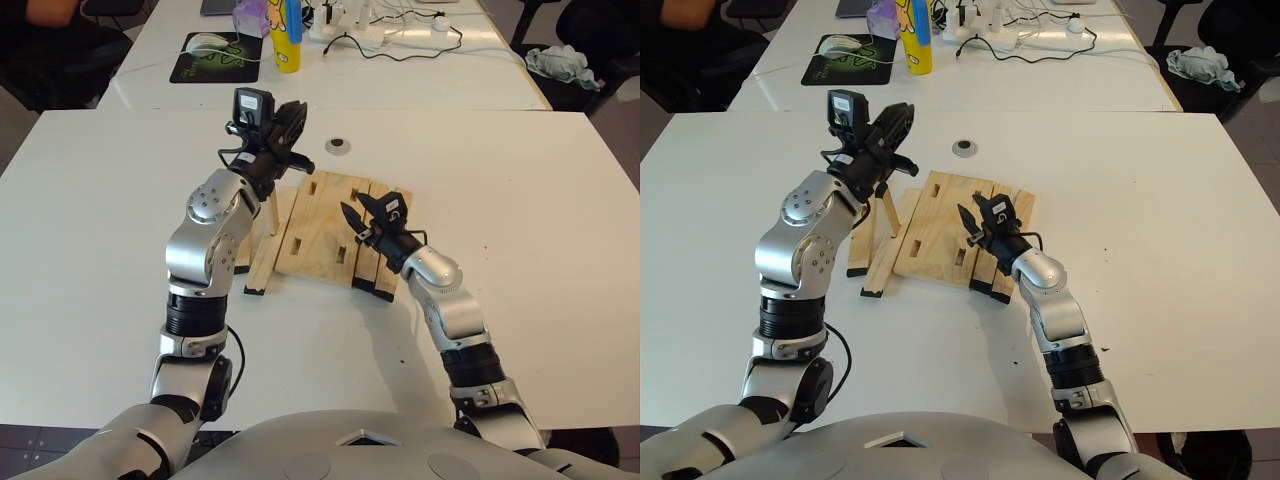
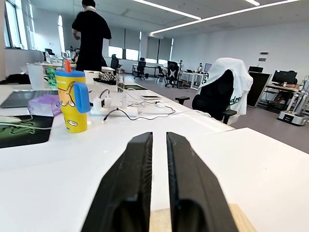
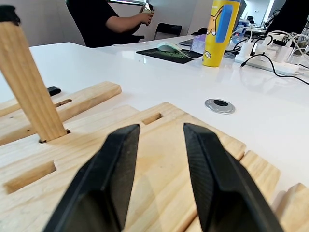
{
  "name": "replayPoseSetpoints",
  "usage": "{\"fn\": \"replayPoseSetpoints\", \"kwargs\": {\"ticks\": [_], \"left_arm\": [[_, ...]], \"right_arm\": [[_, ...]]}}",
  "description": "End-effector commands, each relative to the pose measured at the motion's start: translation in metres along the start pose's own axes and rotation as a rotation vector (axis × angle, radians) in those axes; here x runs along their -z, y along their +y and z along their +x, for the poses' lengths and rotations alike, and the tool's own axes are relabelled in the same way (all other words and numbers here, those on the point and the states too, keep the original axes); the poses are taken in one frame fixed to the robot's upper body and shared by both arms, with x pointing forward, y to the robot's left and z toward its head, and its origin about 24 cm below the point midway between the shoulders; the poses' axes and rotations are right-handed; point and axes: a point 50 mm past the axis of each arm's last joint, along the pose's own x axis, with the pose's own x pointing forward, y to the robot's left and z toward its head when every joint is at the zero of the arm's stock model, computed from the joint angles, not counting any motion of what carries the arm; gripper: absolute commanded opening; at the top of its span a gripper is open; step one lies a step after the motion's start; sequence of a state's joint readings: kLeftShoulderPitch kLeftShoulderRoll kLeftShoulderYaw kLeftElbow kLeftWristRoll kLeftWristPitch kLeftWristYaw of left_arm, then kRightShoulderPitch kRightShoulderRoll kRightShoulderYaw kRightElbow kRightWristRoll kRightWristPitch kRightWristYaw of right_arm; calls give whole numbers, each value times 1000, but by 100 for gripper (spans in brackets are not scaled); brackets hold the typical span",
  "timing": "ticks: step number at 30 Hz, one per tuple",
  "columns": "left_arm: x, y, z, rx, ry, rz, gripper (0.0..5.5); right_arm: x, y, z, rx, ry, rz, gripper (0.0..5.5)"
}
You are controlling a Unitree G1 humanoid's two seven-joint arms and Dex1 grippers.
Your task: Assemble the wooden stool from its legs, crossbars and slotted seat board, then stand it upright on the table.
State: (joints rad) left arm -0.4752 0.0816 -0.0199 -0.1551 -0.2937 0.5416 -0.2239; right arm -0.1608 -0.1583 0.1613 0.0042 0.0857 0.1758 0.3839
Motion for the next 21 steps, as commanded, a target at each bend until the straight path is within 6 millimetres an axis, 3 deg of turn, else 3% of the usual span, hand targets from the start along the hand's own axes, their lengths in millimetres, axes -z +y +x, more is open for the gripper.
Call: {"fn": "replayPoseSetpoints", "kwargs": {"ticks": [1,3,8,11,15,19,21], "left_arm": [[-1,1,5,13,13,4,4],[-9,1,7,13,-21,23,4],[-58,3,8,-2,-239,111,4],[-58,6,10,-11,-203,112,4],[-17,10,8,-25,-39,88,4],[53,15,-13,-39,250,100,4],[65,19,-23,-72,295,104,4]], "right_arm": [[-5,-1,4,13,-22,-6,168],[-4,-1,4,15,-21,-5,168],[-2,1,4,18,-19,-2,168],[-3,1,4,19,-20,-4,168],[-3,1,4,20,-22,-4,168],[-4,3,5,15,-24,-4,168],[-5,3,5,14,-24,-6,168]]}}
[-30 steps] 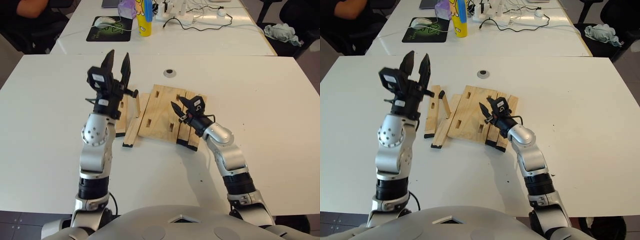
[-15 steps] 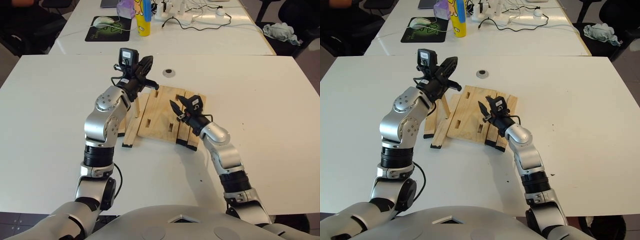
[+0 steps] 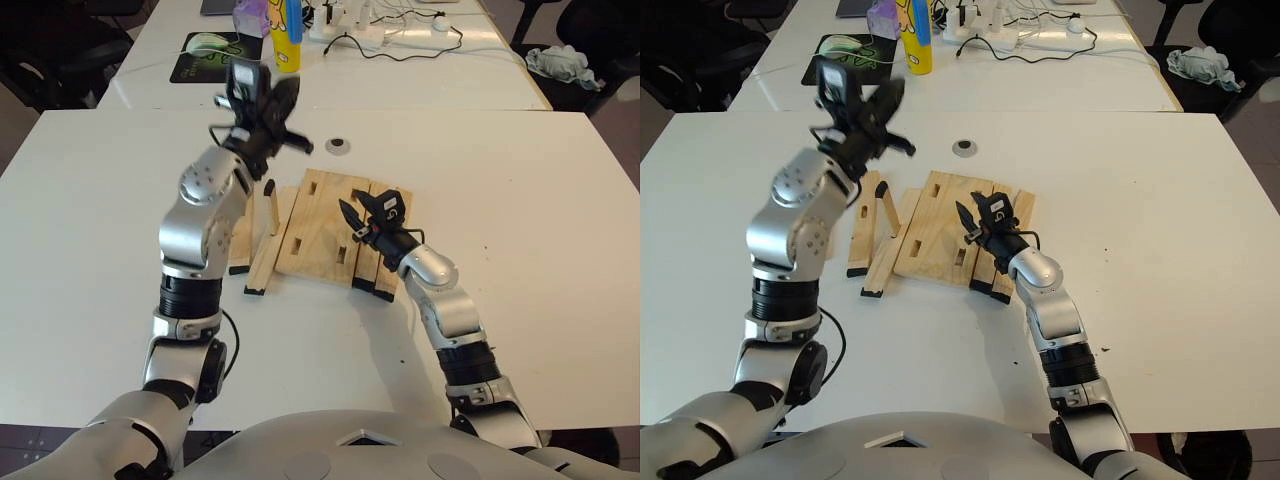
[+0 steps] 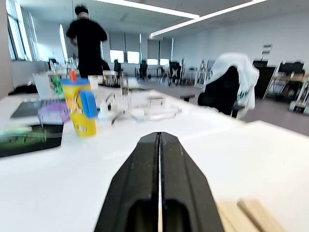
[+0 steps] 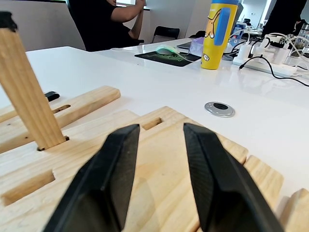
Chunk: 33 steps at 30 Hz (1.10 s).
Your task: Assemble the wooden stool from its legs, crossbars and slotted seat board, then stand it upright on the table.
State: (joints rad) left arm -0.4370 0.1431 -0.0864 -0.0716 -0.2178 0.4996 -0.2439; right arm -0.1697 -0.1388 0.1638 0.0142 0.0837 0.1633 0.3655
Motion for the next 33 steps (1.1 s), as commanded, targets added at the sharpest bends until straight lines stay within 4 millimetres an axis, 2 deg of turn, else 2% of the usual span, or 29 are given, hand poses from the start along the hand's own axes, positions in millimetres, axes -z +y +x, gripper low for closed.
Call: {"fn": "replayPoseSetpoints", "kwargs": {"ticks": [1,8,13,15,18,22,24,25,27,31,33], "left_arm": [[40,7,-16,-57,172,1,4],[12,4,-3,-55,32,14,4],[4,3,-4,-59,-15,17,4],[-5,4,-5,-78,-70,15,4],[-31,10,-8,-128,-198,29,4],[-83,10,-17,-171,-423,97,4],[-90,6,-17,-155,-437,115,4],[-79,6,-13,-141,-371,100,4],[-38,4,-5,-94,-152,52,4],[23,5,-15,-82,116,7,4],[43,8,-22,-101,208,-19,4]], "right_arm": [[-3,-1,1,7,-6,-15,168],[-2,-1,1,7,-1,-14,168],[-1,-1,1,2,1,-15,168],[-1,-1,1,4,0,-15,168],[0,-1,1,5,2,-13,168],[0,-2,0,10,5,-10,168],[1,-2,0,13,5,-9,168],[1,-2,0,12,6,-8,168],[1,0,0,8,5,-7,168],[0,2,2,1,0,-7,168],[0,1,1,4,0,-8,168]]}}
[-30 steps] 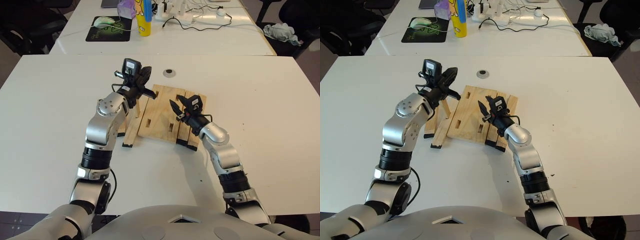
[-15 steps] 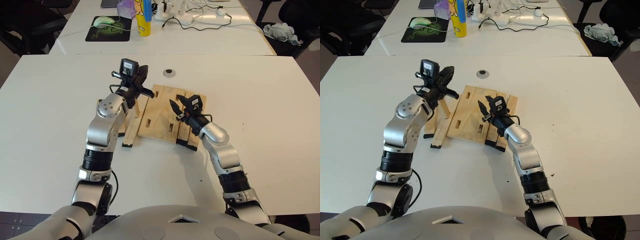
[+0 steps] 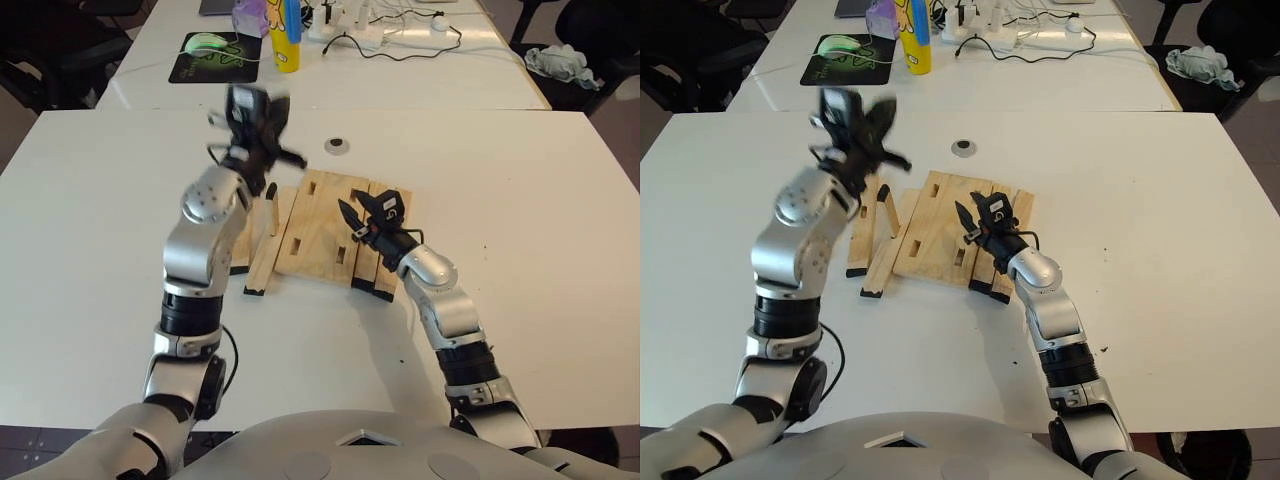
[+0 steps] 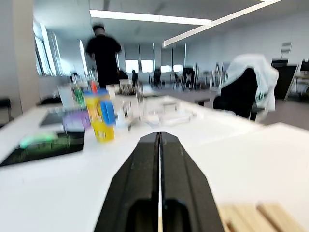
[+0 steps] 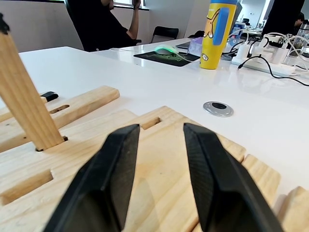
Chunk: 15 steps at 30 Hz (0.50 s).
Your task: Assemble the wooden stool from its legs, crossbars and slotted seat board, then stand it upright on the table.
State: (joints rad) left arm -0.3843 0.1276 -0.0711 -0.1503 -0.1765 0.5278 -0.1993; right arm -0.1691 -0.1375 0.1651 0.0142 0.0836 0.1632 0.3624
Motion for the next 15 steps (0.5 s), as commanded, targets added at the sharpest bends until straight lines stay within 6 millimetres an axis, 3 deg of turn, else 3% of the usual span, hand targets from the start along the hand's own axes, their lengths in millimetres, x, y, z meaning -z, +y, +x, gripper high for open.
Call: {"fn": "replayPoseSetpoints", "kwargs": {"ticks": [1,3,9,15], "left_arm": [[46,10,-13,-48,223,-41,4],[42,13,-12,-55,203,-32,4],[4,7,0,-36,16,8,4],[-30,15,-14,-157,-226,54,4]], "right_arm": [[0,1,1,3,0,-10,168],[0,1,1,1,1,-10,168],[2,1,1,-1,7,-9,168],[3,-1,1,6,8,-8,168]]}}
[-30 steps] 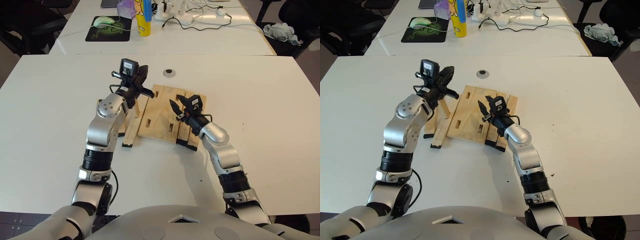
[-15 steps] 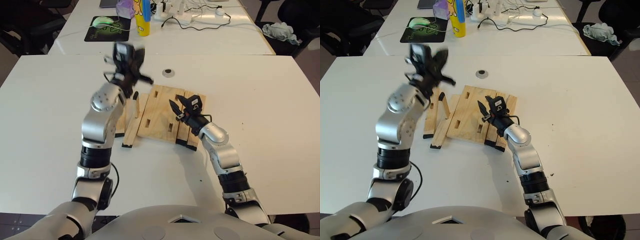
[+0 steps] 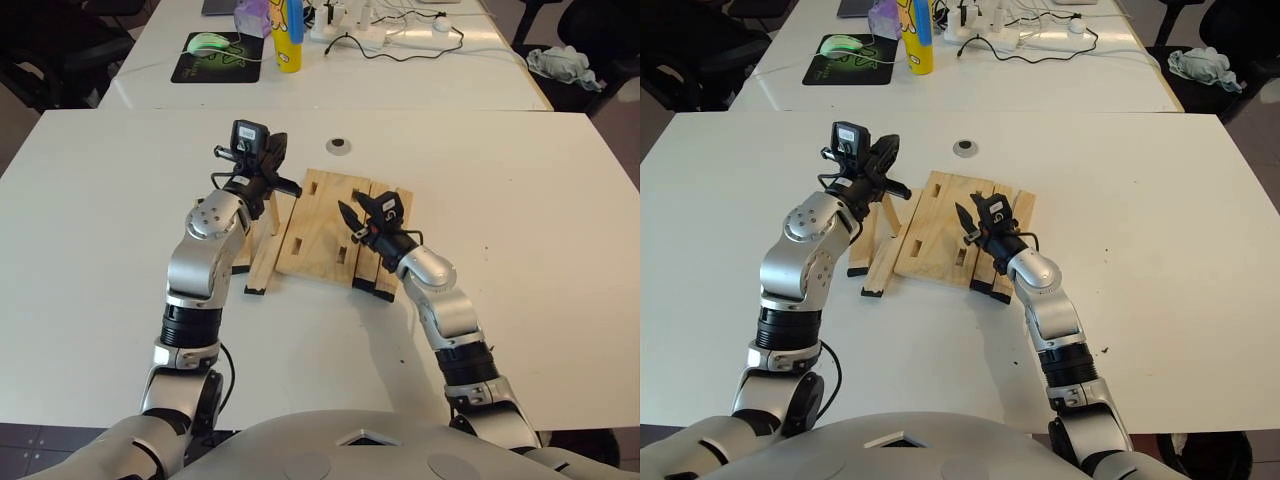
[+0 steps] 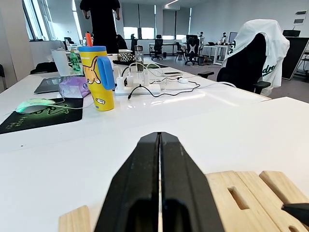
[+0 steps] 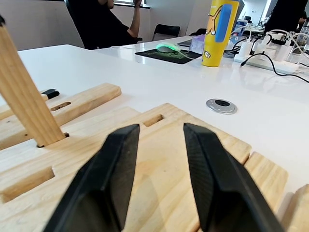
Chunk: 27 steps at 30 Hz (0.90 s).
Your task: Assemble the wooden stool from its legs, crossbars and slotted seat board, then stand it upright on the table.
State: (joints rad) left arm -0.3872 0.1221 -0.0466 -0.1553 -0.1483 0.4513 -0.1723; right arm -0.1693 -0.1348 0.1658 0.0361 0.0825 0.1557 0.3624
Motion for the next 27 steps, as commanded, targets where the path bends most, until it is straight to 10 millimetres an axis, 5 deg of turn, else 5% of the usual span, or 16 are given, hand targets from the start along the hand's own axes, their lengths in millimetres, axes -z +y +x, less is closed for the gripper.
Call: {"fn": "replayPoseSetpoints", "kwargs": {"ticks": [1,6,15,27], "left_arm": [[-26,14,-17,-137,-180,43,4],[-29,28,-56,-214,-216,84,72],[25,16,-123,47,152,87,194],[59,-10,-118,122,405,10,334]], "right_arm": [[0,-1,0,6,-4,-14,168],[0,-5,-4,38,-8,-3,168],[0,-25,-21,239,-19,106,168],[-2,-30,-22,272,-5,128,168]]}}
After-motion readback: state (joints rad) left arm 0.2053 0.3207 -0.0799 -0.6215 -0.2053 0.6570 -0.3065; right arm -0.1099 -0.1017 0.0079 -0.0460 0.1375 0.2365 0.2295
